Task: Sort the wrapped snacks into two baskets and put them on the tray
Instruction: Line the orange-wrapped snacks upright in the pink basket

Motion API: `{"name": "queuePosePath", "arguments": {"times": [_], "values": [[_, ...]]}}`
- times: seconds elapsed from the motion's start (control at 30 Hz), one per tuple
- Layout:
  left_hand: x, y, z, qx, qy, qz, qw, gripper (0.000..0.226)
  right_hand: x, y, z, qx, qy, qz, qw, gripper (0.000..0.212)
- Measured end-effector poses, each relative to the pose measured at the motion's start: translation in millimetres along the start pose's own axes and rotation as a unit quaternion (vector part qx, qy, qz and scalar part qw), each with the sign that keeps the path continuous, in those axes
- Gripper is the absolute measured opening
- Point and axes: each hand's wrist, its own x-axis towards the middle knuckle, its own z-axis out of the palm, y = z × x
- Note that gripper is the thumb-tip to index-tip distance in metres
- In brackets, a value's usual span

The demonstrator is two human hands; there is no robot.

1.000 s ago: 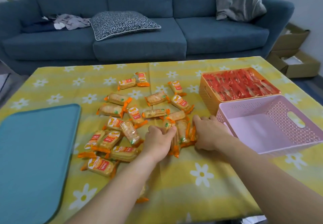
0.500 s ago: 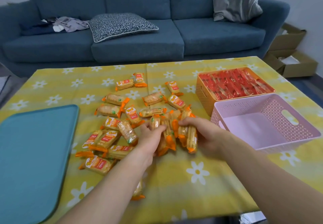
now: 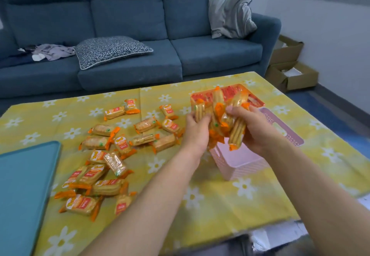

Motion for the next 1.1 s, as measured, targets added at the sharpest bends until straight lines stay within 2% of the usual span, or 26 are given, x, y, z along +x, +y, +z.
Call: {"name": "queuePosePath", "arguments": {"times": [0.07,0.13,0.2,0.23,0.3,0.37,0.43,0.5,0.53,0.6,0.7,0.77,0.83,0.9,0.93,0.97,1.0,1.1], "values": [[9,5,26,0.050,-0.039,0.011,0.998,0.052,3,-4,-24,-0.067,0.059,-0.005,0.996,0.057],[10,1,34,0.138,-0.077,0.053,0.986,0.050,8,-3,-45,-0.219,0.108,0.022,0.969,0.070],[16,-9,29,0.244,-0.054,0.116,0.961,0.061,15,-3,-65,-0.397,0.183,0.086,0.895,0.097],[21,-14,25,0.293,-0.032,0.144,0.945,0.065,17,-2,-72,-0.453,0.216,0.097,0.859,0.103],[30,-26,17,0.395,-0.021,0.187,0.899,0.056,19,-2,-78,-0.502,0.247,0.063,0.827,0.086],[29,-38,18,0.495,-0.045,0.177,0.849,0.054,19,1,-77,-0.548,0.243,0.007,0.800,0.065],[24,-48,21,0.509,-0.054,0.139,0.848,0.055,18,3,-75,-0.557,0.212,-0.039,0.802,0.051],[18,-53,22,0.474,-0.055,0.136,0.868,0.052,16,5,-69,-0.554,0.134,-0.058,0.820,0.042],[14,-54,22,0.464,-0.062,0.139,0.873,0.052,15,9,-64,-0.571,0.085,-0.054,0.815,0.040],[4,-55,18,0.462,-0.070,0.142,0.873,0.054,13,20,-51,-0.630,-0.014,-0.040,0.775,0.042],[-11,-60,-1,0.467,-0.073,0.154,0.868,0.050,11,42,-30,-0.730,-0.129,0.015,0.671,0.073],[-19,-62,-15,0.459,-0.082,0.156,0.870,0.047,11,48,-22,-0.757,-0.184,0.075,0.623,0.088],[-25,-60,-28,0.451,-0.091,0.152,0.875,0.046,9,49,-15,-0.766,-0.219,0.113,0.594,0.090],[-28,-59,-33,0.449,-0.100,0.153,0.874,0.046,6,46,-12,-0.790,-0.227,0.112,0.558,0.080],[-29,-59,-36,0.451,-0.102,0.153,0.873,0.047,5,43,-9,-0.794,-0.220,0.106,0.557,0.075],[-30,-58,-37,0.462,-0.100,0.154,0.868,0.049,5,38,-7,-0.784,-0.210,0.098,0.576,0.072],[-30,-57,-37,0.490,-0.091,0.161,0.852,0.054,4,34,-6,-0.761,-0.200,0.086,0.611,0.069],[-31,-54,-34,0.592,-0.037,0.240,0.769,0.076,6,25,0,-0.661,-0.171,0.053,0.728,0.051]]}}
